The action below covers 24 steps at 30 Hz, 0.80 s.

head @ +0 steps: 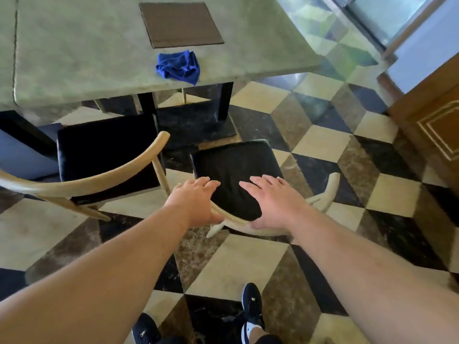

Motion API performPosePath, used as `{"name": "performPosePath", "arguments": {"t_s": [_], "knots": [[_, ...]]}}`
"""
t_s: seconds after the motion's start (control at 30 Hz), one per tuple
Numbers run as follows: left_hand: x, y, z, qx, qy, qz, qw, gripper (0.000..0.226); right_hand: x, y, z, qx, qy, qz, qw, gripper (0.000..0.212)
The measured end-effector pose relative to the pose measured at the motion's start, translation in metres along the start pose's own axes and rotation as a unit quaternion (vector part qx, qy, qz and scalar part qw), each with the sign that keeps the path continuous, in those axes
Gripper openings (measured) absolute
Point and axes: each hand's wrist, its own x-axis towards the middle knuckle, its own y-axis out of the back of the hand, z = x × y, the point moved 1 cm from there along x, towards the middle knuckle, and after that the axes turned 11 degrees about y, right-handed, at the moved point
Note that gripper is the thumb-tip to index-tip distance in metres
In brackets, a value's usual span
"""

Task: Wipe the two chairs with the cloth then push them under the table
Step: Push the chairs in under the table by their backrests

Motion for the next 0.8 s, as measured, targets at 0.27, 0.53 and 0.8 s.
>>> {"name": "performPosePath", "arguments": {"t_s": [0.27, 0.53, 0.8], "knots": [[0.030, -0.037, 0.141, -0.006, 0.009, -0.034, 0.999, 0.108, -0.069, -0.047, 0.132, 0.012, 0.011, -0.019, 1.000, 0.118], [0.030, -0.080, 0.182, -0.023, 0.046, -0.075, 0.996, 0.112, -0.092, -0.090, 0.182, 0.022, 0.044, -0.058, 0.997, 0.120], [0.028, -0.111, 0.161, 0.048, 0.044, -0.102, 0.993, 0.110, -0.079, -0.105, 0.173, 0.016, 0.070, -0.079, 0.994, 0.120]]}}
